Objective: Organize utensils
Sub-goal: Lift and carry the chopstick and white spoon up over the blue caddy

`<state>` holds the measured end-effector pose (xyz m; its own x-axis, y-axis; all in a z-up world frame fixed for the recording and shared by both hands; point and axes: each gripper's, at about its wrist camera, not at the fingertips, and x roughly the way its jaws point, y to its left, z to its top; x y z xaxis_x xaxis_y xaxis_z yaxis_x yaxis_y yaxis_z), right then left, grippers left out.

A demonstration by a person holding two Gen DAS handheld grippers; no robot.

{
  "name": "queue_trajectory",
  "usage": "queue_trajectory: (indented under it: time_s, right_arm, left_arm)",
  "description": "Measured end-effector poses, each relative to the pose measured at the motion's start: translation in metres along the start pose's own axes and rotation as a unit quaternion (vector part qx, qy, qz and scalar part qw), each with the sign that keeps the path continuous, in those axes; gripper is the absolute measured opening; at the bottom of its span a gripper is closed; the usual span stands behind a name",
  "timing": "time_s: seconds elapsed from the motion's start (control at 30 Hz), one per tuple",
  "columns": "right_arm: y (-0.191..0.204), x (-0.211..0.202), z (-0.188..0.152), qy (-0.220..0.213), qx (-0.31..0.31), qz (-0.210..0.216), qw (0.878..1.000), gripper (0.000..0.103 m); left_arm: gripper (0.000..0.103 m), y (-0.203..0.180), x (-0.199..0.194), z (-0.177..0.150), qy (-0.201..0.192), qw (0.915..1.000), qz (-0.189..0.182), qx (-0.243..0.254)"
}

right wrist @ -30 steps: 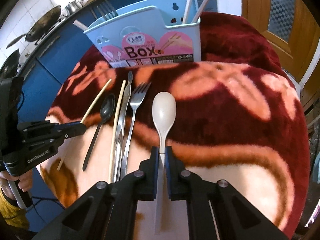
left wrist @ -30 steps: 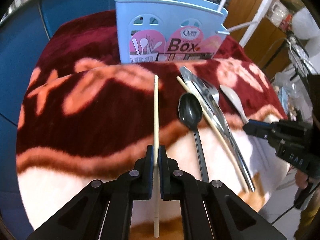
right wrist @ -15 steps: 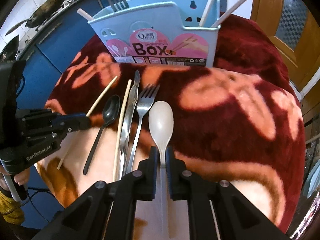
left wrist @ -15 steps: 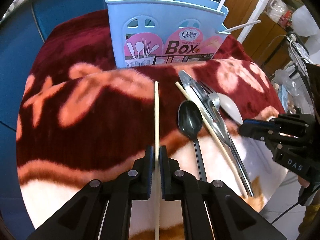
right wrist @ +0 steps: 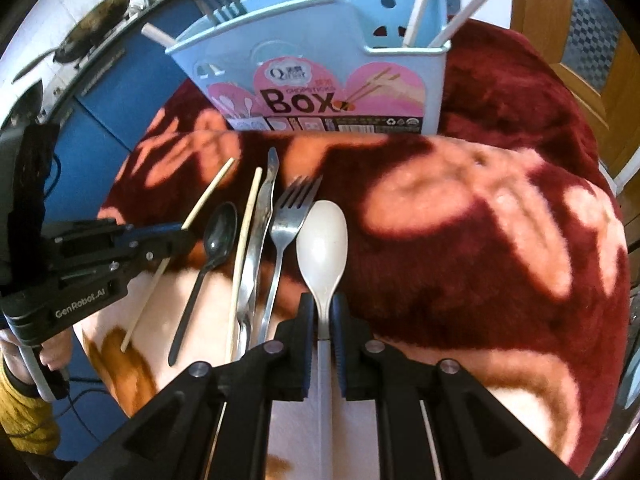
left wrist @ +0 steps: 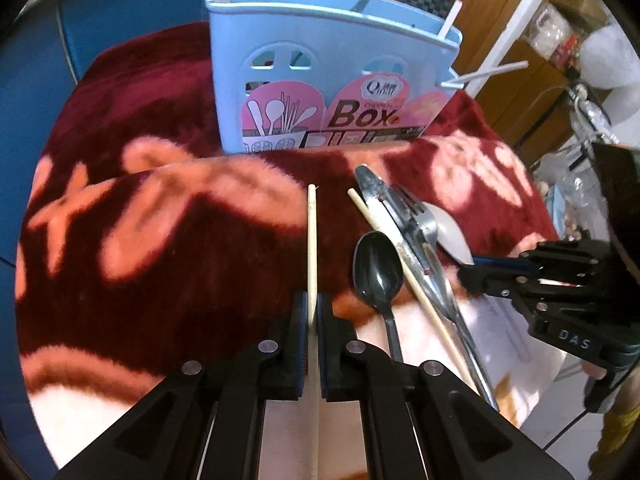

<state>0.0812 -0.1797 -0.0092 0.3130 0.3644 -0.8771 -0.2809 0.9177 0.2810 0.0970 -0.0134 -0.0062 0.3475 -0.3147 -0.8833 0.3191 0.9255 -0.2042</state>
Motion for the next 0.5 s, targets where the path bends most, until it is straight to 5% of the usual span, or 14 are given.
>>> queue_trajectory:
  time_s: [0.27,0.5]
  right_arm:
    - [-0.012,-0.018,-0.025,-0.104,0.050,0.053,0.992,0.010]
    - [-0.009,-0.051,-0.046,-0.219,0.043,0.066,0.973,0.010]
  left_arm:
    - [0.004,0.004,-0.038,-0.020,-0.106,0.9936,-0.037,-0.013]
    - [0.004,-0.005,-0.073,-0.018,-0.215,0.9759,-0.036,-0.012]
